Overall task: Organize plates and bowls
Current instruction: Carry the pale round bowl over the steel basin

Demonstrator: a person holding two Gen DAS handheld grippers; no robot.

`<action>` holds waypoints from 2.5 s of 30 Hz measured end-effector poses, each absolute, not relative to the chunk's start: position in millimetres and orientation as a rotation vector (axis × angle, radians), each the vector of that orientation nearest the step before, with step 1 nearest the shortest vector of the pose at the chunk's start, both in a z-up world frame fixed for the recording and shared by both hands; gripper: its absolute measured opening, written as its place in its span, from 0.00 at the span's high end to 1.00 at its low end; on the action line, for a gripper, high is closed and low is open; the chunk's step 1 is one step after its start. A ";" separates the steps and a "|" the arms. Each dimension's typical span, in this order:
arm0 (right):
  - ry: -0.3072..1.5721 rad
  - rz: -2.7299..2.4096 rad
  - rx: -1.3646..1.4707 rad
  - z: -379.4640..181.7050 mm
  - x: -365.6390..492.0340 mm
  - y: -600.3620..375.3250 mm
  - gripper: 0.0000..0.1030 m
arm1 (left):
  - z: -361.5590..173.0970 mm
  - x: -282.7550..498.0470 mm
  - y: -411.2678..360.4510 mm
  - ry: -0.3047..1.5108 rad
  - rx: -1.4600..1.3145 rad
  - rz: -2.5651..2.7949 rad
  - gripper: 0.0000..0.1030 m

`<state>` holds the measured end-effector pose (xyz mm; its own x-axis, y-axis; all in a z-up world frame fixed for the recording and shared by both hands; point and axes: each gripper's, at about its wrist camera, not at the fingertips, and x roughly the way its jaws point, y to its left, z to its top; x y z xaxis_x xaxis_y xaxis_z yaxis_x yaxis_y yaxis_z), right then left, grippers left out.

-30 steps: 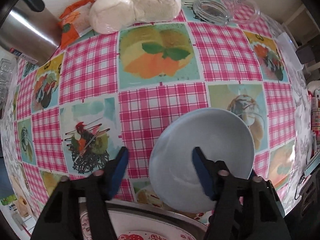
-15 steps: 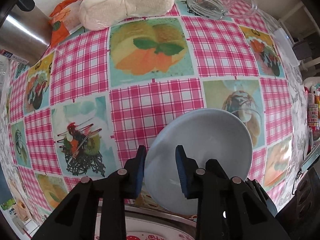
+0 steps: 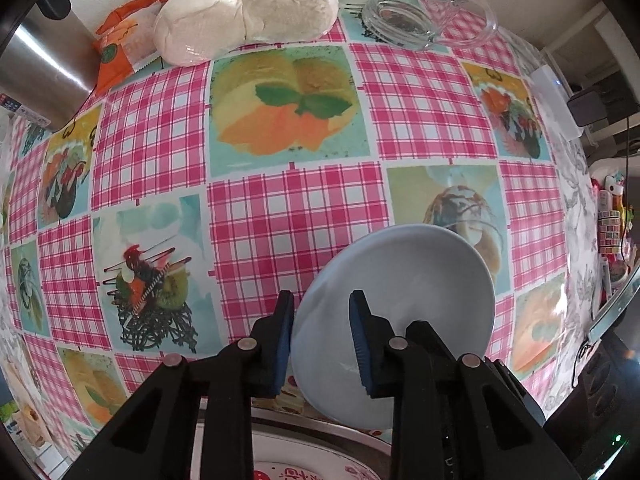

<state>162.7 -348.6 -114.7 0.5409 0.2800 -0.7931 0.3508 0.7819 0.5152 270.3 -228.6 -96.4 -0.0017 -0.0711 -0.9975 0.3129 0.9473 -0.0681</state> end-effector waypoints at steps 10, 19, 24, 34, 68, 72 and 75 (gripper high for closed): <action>0.985 -0.031 0.710 -100.9 155.0 -351.6 0.82 | -83.0 263.8 -223.6 1.522 0.158 -0.324 0.72; 0.956 -0.052 0.710 -96.4 151.5 -355.1 0.86 | -75.0 259.6 -220.8 1.479 0.110 -0.354 0.72; 0.945 -0.067 0.721 -98.2 149.7 -362.2 0.86 | -68.4 253.4 -229.4 1.448 0.118 -0.379 0.72; 0.907 -0.076 0.709 -79.8 136.7 -369.1 0.86 | -50.8 240.7 -239.5 1.394 0.116 -0.417 0.71; 0.831 0.061 0.554 36.9 64.0 -250.4 0.86 | 67.7 141.2 -88.3 1.168 -0.168 -0.390 0.71; 0.862 0.058 0.534 27.9 55.9 -242.5 0.86 | 54.2 126.1 -77.1 1.161 -0.212 -0.385 0.71; 0.885 0.053 0.513 21.9 53.2 -237.8 0.86 | 41.3 114.9 -69.3 1.156 -0.249 -0.376 0.71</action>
